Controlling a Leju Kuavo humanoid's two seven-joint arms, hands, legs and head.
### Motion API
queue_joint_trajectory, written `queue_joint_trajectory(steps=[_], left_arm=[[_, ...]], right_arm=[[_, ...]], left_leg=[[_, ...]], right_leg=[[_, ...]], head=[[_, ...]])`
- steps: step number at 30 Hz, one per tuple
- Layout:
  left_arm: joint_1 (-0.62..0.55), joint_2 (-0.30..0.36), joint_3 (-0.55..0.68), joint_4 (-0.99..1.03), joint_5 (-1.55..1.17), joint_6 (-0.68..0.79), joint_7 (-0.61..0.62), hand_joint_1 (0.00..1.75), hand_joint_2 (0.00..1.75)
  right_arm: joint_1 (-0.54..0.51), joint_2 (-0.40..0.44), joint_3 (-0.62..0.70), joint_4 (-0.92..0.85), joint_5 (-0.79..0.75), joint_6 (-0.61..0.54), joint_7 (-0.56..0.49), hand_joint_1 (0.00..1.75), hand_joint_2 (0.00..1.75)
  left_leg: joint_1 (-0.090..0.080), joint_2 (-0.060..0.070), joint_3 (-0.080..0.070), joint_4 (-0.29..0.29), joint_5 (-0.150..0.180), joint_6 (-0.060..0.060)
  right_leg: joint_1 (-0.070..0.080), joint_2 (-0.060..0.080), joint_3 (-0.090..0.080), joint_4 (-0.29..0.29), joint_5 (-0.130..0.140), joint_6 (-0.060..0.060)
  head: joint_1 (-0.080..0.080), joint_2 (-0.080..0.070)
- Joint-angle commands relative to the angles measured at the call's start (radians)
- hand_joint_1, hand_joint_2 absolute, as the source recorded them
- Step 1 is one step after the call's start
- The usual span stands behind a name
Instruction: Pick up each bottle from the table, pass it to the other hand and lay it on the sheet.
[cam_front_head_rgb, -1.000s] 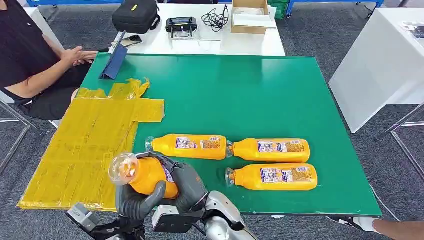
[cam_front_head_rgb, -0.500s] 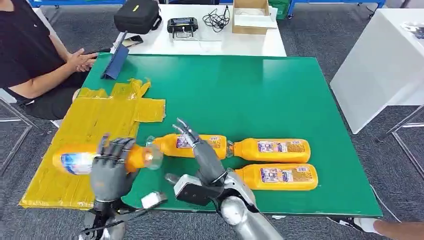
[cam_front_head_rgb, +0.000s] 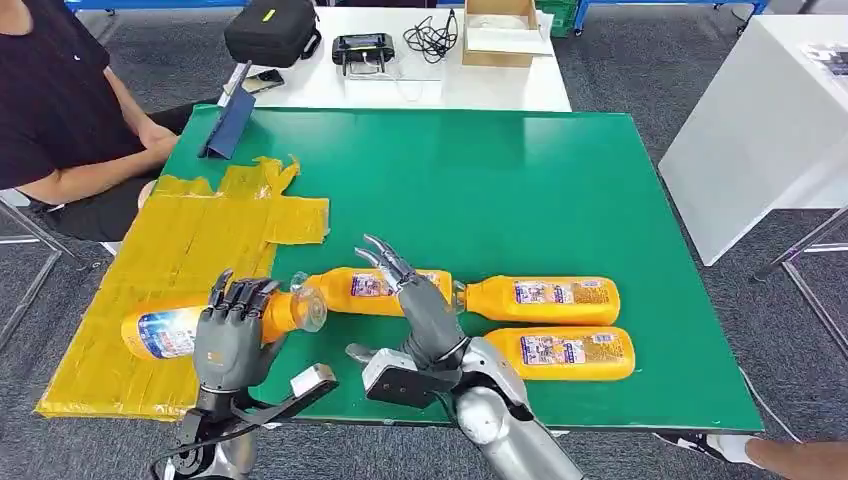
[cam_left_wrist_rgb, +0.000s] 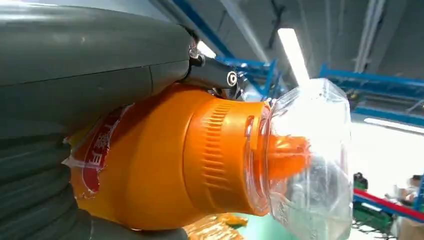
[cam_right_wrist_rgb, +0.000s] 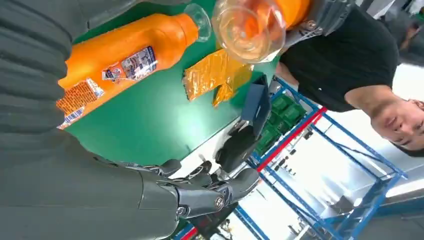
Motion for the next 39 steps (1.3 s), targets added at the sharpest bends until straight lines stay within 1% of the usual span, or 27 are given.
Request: queue_joint_trajectory(steps=[1,5,7,8,9,10,11,13,14,16,18,23,24,27,28,29,30,31,32,33,35,36,39], left_arm=[[-0.118,0.128,-0.084,0.29,-0.036,-0.003,0.117,1.75,1.75],[-0.126,0.136,-0.09,0.323,-0.049,-0.003,0.133,1.75,1.75],[-0.2,0.191,-0.128,0.503,-0.088,-0.003,0.218,1.75,1.75],[-0.239,0.218,-0.136,0.582,-0.083,-0.003,0.236,1.75,1.75],[-0.25,0.217,-0.118,0.608,-0.086,-0.003,0.223,1.75,1.75],[-0.281,0.236,-0.121,0.69,-0.08,-0.003,0.227,1.75,1.75],[-0.292,0.247,-0.12,0.727,-0.078,-0.003,0.233,1.75,1.75],[-0.292,0.247,-0.12,0.727,-0.078,-0.003,0.233,1.75,1.75],[-0.314,0.26,-0.12,0.8,-0.053,-0.005,0.215,1.75,1.75],[-0.328,0.273,-0.126,0.845,-0.034,-0.023,0.208,1.75,1.75],[-0.327,0.283,-0.129,0.859,-0.029,-0.047,0.204,1.75,1.75],[-0.327,0.282,-0.131,0.859,-0.031,-0.05,0.205,1.75,1.75],[-0.329,0.285,-0.144,0.864,-0.041,-0.071,0.21,1.75,1.75],[-0.339,0.289,-0.163,0.878,-0.049,-0.108,0.212,1.75,1.75],[-0.347,0.291,-0.171,0.889,-0.05,-0.125,0.211,1.75,1.75],[-0.354,0.293,-0.182,0.897,-0.053,-0.132,0.207,0.0,1.75],[-0.356,0.294,-0.183,0.898,-0.05,-0.134,0.205,0.0,1.75],[-0.36,0.297,-0.19,0.9,-0.009,-0.149,0.149,0.0,1.75],[-0.361,0.297,-0.19,0.902,0.006,-0.158,0.132,0.0,1.75],[-0.362,0.3,-0.199,0.897,0.046,-0.177,0.089,0.0,1.75],[-0.364,0.303,-0.201,0.893,0.054,-0.185,0.084,0.0,1.75],[-0.364,0.303,-0.201,0.893,0.054,-0.185,0.084,0.0,1.75],[-0.364,0.303,-0.201,0.893,0.054,-0.185,0.084,0.0,1.75]], right_arm=[[-0.118,-0.028,-0.021,0.086,0.011,0.022,0.019,0.0,1.75],[-0.127,-0.026,-0.021,0.096,0.011,0.028,0.021,0.0,1.75],[-0.201,-0.019,-0.022,0.154,0.002,0.053,0.051,0.0,1.75],[-0.243,-0.013,-0.029,0.187,0.0,0.056,0.061,0.0,1.75],[-0.253,-0.011,-0.036,0.195,0.001,0.059,0.063,0.0,1.75],[-0.277,-0.01,-0.046,0.218,-0.001,0.063,0.065,0.0,1.75],[-0.293,-0.015,-0.044,0.229,0.033,0.041,0.08,0.0,0.0],[-0.293,-0.015,-0.044,0.229,0.033,0.041,0.08,0.0,0.0],[-0.299,-0.022,-0.058,0.228,0.042,0.039,0.083,0.0,0.0],[-0.308,-0.031,-0.069,0.242,0.043,0.05,0.095,0.0,0.0],[-0.316,-0.029,-0.073,0.272,0.057,0.052,0.104,0.0,0.0],[-0.316,-0.026,-0.068,0.278,0.064,0.049,0.106,0.0,0.0],[-0.325,-0.022,-0.063,0.296,0.076,0.051,0.113,0.0,1.75],[-0.362,-0.007,-0.044,0.369,0.121,0.057,0.153,0.0,1.75],[-0.388,0.006,-0.04,0.424,0.127,0.073,0.161,0.0,1.75],[-0.42,0.016,-0.026,0.483,0.137,0.105,0.182,0.0,1.75],[-0.429,0.02,-0.025,0.5,0.14,0.104,0.181,0.0,1.75],[-0.473,0.037,-0.017,0.597,0.136,0.13,0.19,0.0,1.75],[-0.485,0.04,-0.017,0.621,0.136,0.135,0.19,0.0,1.75],[-0.508,0.05,-0.016,0.681,0.135,0.149,0.19,0.0,1.75],[-0.511,0.051,-0.02,0.7,0.132,0.149,0.183,0.0,1.75],[-0.511,0.051,-0.02,0.7,0.132,0.149,0.183,0.0,1.75],[-0.511,0.051,-0.02,0.7,0.132,0.149,0.183,0.0,1.75]], left_leg=[[-0.001,-0.002,0.002,-0.002,0.002,0.001],[-0.001,-0.001,0.002,-0.002,0.001,0.001],[-0.001,-0.002,0.002,-0.002,0.001,0.001],[-0.002,-0.003,0.003,-0.003,0.002,0.001],[-0.002,-0.002,0.002,-0.002,0.002,0.001],[-0.002,-0.002,0.002,-0.003,0.002,0.001],[-0.001,-0.002,0.002,-0.002,0.002,0.001],[-0.001,-0.001,0.002,-0.002,0.002,0.001],[-0.001,-0.001,0.003,-0.003,0.002,0.001],[-0.001,-0.002,0.003,-0.003,0.002,0.002],[-0.001,-0.001,0.002,-0.002,0.001,0.001],[-0.001,-0.002,0.004,-0.003,0.002,0.001],[-0.001,-0.002,0.003,-0.002,0.002,0.001],[-0.001,-0.002,0.004,-0.002,0.003,0.001],[-0.002,-0.002,0.004,-0.002,0.003,0.001],[-0.001,-0.001,0.004,-0.003,0.004,0.0],[-0.002,-0.002,0.004,-0.002,0.004,0.0],[-0.002,-0.002,0.003,-0.002,0.006,0.0],[-0.002,-0.003,0.005,-0.002,0.006,-0.001],[-0.002,-0.005,0.005,-0.001,0.006,-0.002],[-0.001,-0.006,0.005,-0.002,0.008,-0.002],[-0.001,-0.004,0.004,-0.003,0.01,-0.002],[-0.001,-0.006,0.005,-0.002,0.01,-0.002]], right_leg=[[-0.001,-0.002,0.002,-0.001,0.001,0.0],[-0.001,-0.001,0.002,-0.001,0.001,0.0],[-0.001,-0.002,0.002,-0.001,0.0,0.0],[-0.002,-0.003,0.003,-0.001,0.001,0.0],[-0.001,-0.002,0.002,-0.001,0.001,0.0],[-0.002,-0.002,0.002,-0.001,0.001,0.0],[-0.001,-0.002,0.002,0.0,0.001,0.0],[-0.001,-0.001,0.002,-0.001,0.001,0.0],[-0.001,-0.001,0.002,-0.002,0.002,0.0],[0.0,-0.002,0.003,-0.002,0.001,0.0],[-0.001,-0.001,0.002,0.0,0.0,0.0],[-0.002,-0.001,0.004,-0.001,0.002,0.0],[-0.002,-0.001,0.005,0.0,0.001,0.0],[-0.002,-0.001,0.005,0.0,0.003,0.0],[-0.003,-0.001,0.006,0.001,0.002,0.0],[-0.003,0.0,0.005,0.0,0.004,0.0],[-0.003,-0.002,0.006,0.001,0.003,-0.001],[-0.003,-0.002,0.005,0.001,0.004,-0.001],[-0.003,-0.003,0.007,0.001,0.003,-0.001],[-0.003,-0.004,0.007,0.003,0.002,-0.001],[-0.003,-0.006,0.008,0.002,0.005,-0.004],[-0.003,-0.004,0.006,0.001,0.006,-0.004],[-0.003,-0.006,0.007,0.002,0.005,-0.003]], head=[[0.0,0.0],[0.0,0.0],[0.0,0.0],[0.0,0.0],[0.0,0.0],[0.0,0.0],[0.0,0.0],[0.0,0.0],[0.0,0.0],[0.0,0.0],[0.0,0.0],[0.0,0.0],[0.0,0.0],[0.0,0.0],[0.0,0.0],[0.0,0.0],[0.0,0.0],[0.0,0.0],[0.0,0.0],[0.0,0.0],[-0.001,0.0],[0.0,0.0],[-0.001,0.0]])
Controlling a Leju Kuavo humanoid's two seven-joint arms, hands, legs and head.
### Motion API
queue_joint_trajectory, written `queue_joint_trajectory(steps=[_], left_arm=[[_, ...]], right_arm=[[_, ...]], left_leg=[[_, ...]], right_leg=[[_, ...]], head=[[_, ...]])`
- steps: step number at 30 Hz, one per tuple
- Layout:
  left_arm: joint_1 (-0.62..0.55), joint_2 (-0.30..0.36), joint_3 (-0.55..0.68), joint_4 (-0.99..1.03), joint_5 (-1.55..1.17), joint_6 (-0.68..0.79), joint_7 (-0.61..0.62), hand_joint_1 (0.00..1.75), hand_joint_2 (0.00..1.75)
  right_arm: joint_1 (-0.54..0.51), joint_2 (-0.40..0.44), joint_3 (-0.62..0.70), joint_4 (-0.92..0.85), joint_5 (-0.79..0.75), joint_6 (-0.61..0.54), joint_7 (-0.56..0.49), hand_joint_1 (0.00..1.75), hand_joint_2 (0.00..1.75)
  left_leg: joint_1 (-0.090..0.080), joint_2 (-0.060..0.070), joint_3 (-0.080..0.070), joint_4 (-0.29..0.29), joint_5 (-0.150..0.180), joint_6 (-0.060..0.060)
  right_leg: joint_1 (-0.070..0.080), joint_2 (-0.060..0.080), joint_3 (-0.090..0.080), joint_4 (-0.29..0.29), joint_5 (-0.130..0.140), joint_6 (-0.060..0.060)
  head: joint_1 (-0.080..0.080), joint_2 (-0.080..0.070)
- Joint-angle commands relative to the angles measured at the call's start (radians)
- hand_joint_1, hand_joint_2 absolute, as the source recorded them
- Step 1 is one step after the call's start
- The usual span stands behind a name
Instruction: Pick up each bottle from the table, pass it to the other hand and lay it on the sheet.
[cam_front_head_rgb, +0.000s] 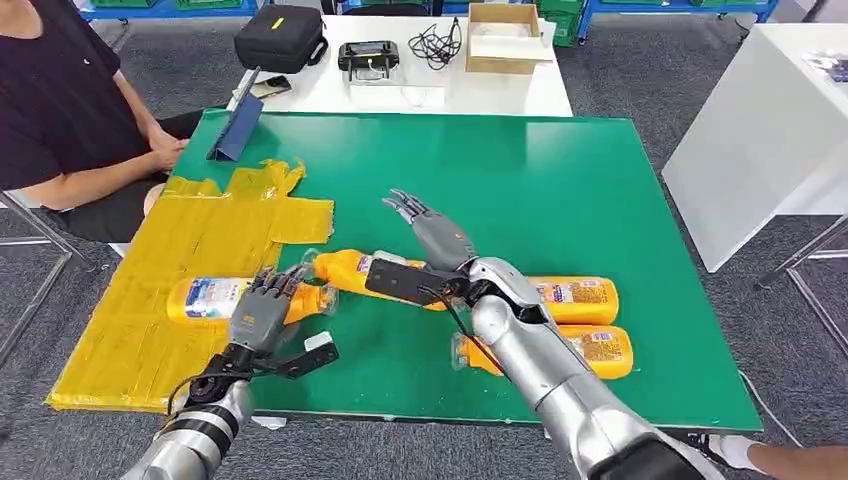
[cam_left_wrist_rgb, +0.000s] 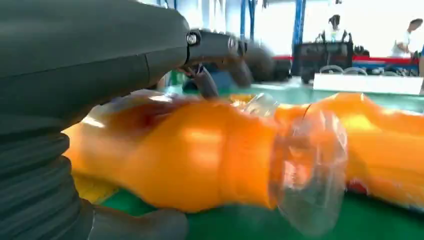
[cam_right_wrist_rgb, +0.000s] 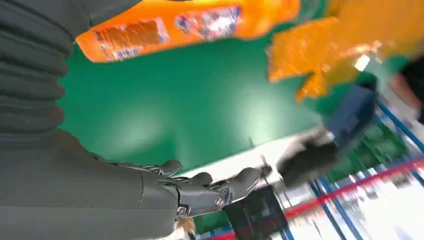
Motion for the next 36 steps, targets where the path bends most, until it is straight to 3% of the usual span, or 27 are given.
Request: queue_joint_trajectory(steps=[1,4,11,12,17,21,27,36], left_arm=[[0.011,0.026,-0.047,0.107,0.009,-0.033,-0.012,0.0,1.75],[0.011,0.026,-0.047,0.107,0.009,-0.033,-0.012,0.0,1.75],[0.035,0.035,-0.071,-0.031,0.317,-0.194,-0.221,0.0,1.75],[0.032,0.036,-0.07,-0.046,0.347,-0.216,-0.221,0.0,0.0],[0.095,0.091,-0.186,-0.324,0.797,-0.356,-0.221,0.0,0.0],[0.161,0.062,-0.075,-0.577,1.153,-0.59,-0.221,0.0,0.0],[0.213,-0.015,0.054,-0.709,1.191,-0.779,-0.221,0.0,0.0],[0.25,-0.036,0.063,-0.758,1.194,-0.814,-0.221,0.0,0.0]], right_arm=[[-0.107,0.017,0.036,0.231,-0.004,0.009,0.0,0.0,1.75],[-0.107,0.017,0.036,0.231,-0.004,0.009,0.0,0.0,1.75],[-0.11,0.038,0.031,0.373,0.035,0.015,0.038,0.0,1.75],[-0.111,0.039,0.028,0.385,0.04,0.016,0.042,0.0,1.75],[-0.103,0.041,0.009,0.412,0.056,0.015,0.062,0.0,1.75],[-0.103,0.048,-0.016,0.43,0.062,0.006,0.09,0.0,1.75],[-0.094,0.052,-0.037,0.452,0.078,-0.01,0.119,0.0,1.75],[-0.072,0.052,-0.043,0.446,0.086,-0.029,0.118,0.0,1.75]], left_leg=[[-0.001,0.004,-0.001,-0.002,0.001,0.002],[-0.001,0.002,0.0,-0.002,0.001,0.002],[-0.002,0.001,-0.001,-0.001,0.001,0.001],[-0.001,0.002,-0.002,-0.002,0.001,0.002],[-0.001,0.0,-0.004,0.001,0.0,0.001],[0.0,0.001,-0.006,0.001,0.0,0.001],[-0.001,0.001,-0.009,0.001,-0.001,0.001],[-0.001,0.0,-0.011,0.0,0.0,0.001]], right_leg=[[-0.001,0.003,-0.002,-0.002,0.002,0.001],[-0.001,0.002,-0.002,-0.001,0.002,0.001],[-0.002,0.0,-0.002,-0.001,0.001,0.0],[-0.001,0.001,-0.003,-0.002,0.002,0.0],[-0.001,-0.001,-0.005,0.0,0.001,0.0],[0.0,0.0,-0.008,0.001,0.001,0.0],[0.0,0.0,-0.011,0.0,0.0,0.001],[0.0,0.0,-0.013,-0.001,0.0,0.0]], head=[[0.0,0.0],[0.0,0.0],[0.0,0.0],[0.0,0.0],[0.0,0.0],[0.0,0.0],[0.0,0.0],[0.0,0.0]])
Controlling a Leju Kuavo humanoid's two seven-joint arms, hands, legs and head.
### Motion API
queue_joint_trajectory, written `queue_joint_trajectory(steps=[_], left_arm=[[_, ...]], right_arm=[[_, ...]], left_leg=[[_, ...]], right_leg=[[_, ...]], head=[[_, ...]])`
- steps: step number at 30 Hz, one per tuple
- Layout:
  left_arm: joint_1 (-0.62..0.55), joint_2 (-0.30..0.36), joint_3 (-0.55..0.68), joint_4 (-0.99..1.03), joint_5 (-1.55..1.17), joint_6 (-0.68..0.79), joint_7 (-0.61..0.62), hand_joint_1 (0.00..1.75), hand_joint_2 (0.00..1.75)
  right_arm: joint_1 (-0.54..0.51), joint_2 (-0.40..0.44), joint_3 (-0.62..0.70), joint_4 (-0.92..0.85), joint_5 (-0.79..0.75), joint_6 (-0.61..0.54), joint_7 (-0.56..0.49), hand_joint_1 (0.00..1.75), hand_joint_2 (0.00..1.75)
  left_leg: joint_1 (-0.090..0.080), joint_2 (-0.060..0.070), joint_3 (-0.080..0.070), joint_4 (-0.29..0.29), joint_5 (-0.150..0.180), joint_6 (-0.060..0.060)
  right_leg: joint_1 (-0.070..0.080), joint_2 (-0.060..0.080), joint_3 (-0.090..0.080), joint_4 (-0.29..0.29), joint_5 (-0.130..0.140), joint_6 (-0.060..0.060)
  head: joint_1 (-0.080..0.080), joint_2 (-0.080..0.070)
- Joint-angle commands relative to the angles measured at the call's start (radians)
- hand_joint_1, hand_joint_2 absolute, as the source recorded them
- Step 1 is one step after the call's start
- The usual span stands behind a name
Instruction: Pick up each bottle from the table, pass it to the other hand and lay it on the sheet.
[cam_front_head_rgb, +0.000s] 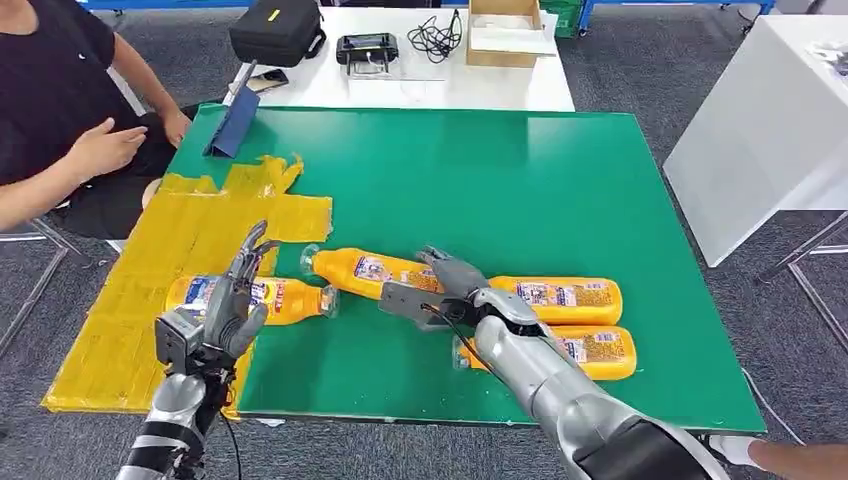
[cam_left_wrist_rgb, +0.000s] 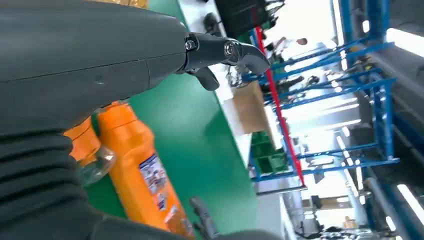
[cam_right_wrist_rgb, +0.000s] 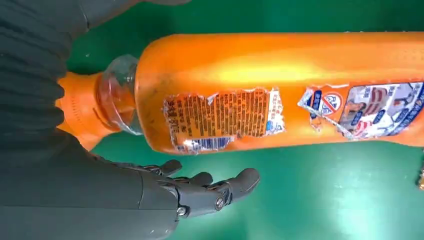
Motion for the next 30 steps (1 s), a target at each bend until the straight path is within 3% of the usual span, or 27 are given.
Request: queue_joint_trajectory(steps=[1,16,21,25,30], left_arm=[[0.04,-0.05,0.046,-0.096,-0.011,-0.028,0.005,0.0,0.0],[0.04,-0.059,-0.053,-0.128,-0.037,0.01,0.005,0.0,0.0],[0.003,-0.067,-0.061,-0.1,-0.016,-0.013,0.005,0.0,0.0],[-0.011,-0.09,-0.077,-0.121,-0.02,-0.032,0.005,0.0,0.0],[-0.011,-0.09,-0.077,-0.121,-0.02,-0.032,0.005,0.0,0.0]], right_arm=[[-0.019,0.003,-0.026,0.068,0.008,-0.021,0.004,0.0,1.75],[-0.037,0.042,-0.058,0.075,0.055,-0.059,0.027,0.0,1.75],[-0.077,0.071,-0.043,0.086,0.08,-0.019,0.068,0.0,1.75],[-0.086,0.071,0.046,0.067,0.058,0.049,0.139,0.0,1.75],[-0.086,0.071,0.046,0.067,0.058,0.049,0.139,0.0,1.75]], left_leg=[[0.0,0.0,0.002,-0.002,0.0,0.002],[0.0,-0.001,0.0,-0.001,0.0,0.002],[0.0,-0.001,-0.001,0.0,0.0,0.001],[0.0,-0.001,-0.002,0.001,0.0,0.002],[0.0,-0.001,-0.001,0.0,0.0,0.001]], right_leg=[[0.001,0.0,0.002,-0.002,0.0,0.0],[0.0,-0.001,0.0,-0.001,0.0,0.0],[0.0,-0.001,-0.001,0.0,0.0,0.0],[0.0,-0.001,-0.002,0.0,0.0,0.001],[0.0,-0.001,-0.001,0.0,0.0,0.0]], head=[[0.0,0.0],[0.0,0.0],[0.0,0.0],[0.0,0.0],[0.0,0.0]])
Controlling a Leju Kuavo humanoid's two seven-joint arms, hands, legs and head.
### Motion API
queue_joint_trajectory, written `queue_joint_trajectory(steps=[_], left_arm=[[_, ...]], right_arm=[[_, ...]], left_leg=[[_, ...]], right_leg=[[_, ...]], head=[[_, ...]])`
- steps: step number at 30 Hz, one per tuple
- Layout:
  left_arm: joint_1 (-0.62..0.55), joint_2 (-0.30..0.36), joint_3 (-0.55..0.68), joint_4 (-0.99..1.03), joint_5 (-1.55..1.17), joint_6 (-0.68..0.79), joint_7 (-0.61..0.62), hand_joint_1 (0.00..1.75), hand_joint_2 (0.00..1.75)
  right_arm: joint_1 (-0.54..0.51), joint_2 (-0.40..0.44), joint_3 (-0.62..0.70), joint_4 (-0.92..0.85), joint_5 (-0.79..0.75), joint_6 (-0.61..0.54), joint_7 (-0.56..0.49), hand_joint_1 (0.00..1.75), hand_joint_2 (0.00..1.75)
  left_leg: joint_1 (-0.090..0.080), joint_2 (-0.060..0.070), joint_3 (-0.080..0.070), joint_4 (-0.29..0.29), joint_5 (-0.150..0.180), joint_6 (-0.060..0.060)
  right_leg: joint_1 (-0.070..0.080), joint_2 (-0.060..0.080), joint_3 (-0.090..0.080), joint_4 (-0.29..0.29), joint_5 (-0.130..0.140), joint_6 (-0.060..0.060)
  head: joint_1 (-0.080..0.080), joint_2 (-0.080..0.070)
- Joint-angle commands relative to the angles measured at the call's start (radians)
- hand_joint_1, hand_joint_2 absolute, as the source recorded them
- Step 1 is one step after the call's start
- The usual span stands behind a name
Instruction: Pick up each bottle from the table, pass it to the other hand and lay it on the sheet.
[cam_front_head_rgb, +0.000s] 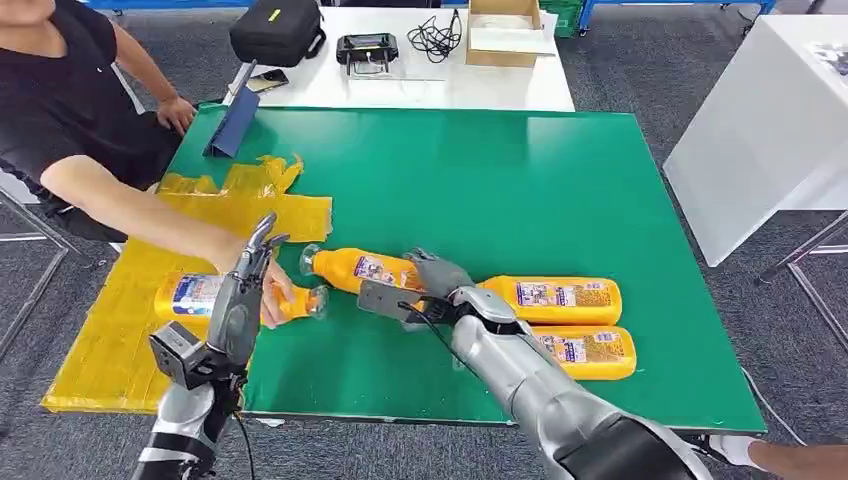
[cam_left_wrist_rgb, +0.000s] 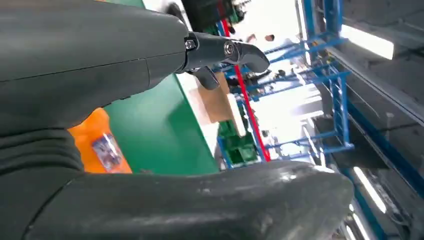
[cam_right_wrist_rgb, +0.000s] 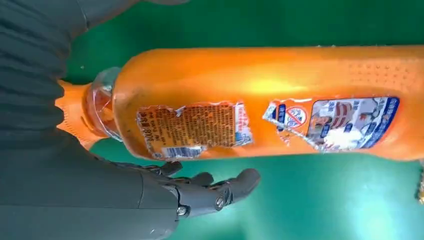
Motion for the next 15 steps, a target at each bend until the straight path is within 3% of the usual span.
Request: queue_joint_trajectory(steps=[1,8,11,12,13,15], left_arm=[[-0.045,-0.019,-0.022,0.019,-0.002,-0.004,0.005,0.0,0.0],[-0.051,-0.023,-0.037,0.016,0.003,-0.015,0.005,0.0,0.0],[-0.067,-0.03,-0.055,0.028,0.004,-0.024,0.005,0.0,0.0],[-0.072,-0.031,-0.06,0.033,0.008,-0.03,0.005,0.0,0.0],[-0.074,-0.032,-0.061,0.032,0.011,-0.031,0.005,0.0,0.0],[-0.08,-0.035,-0.064,0.041,0.02,-0.043,0.005,0.0,0.0]], right_arm=[[-0.061,-0.005,0.063,0.042,-0.004,0.016,0.014,0.0,1.75],[-0.057,-0.005,0.115,0.054,-0.035,0.054,0.061,0.0,1.75],[-0.048,-0.005,0.184,0.082,-0.059,0.165,0.157,0.0,1.75],[-0.032,-0.005,0.196,0.087,-0.075,0.183,0.171,1.13,1.75],[-0.021,-0.005,0.208,0.098,-0.078,0.188,0.179,1.75,1.75],[0.0,-0.005,0.22,0.117,-0.087,0.207,0.198,1.75,1.75]], left_leg=[[0.0,-0.001,0.0,0.0,0.0,0.002],[0.0,-0.001,0.0,0.0,0.0,0.001],[0.0,-0.002,0.0,0.0,0.0,0.001],[0.0,-0.002,0.0,0.0,0.0,0.002],[0.0,-0.002,0.0,0.0,0.0,0.001],[0.0,-0.003,0.002,-0.001,0.0,0.001]], right_leg=[[0.0,-0.001,0.001,-0.001,0.0,0.001],[0.0,-0.001,0.0,0.0,0.0,0.0],[0.0,-0.002,0.0,0.0,0.0,0.0],[0.0,-0.003,0.001,-0.001,0.0,0.001],[0.0,-0.002,0.001,-0.001,0.0,0.0],[0.0,-0.003,0.002,-0.002,0.0,0.0]], head=[[0.0,0.0],[0.0,0.0],[0.0,0.0],[0.0,0.0],[0.0,0.0],[0.0,0.0]])
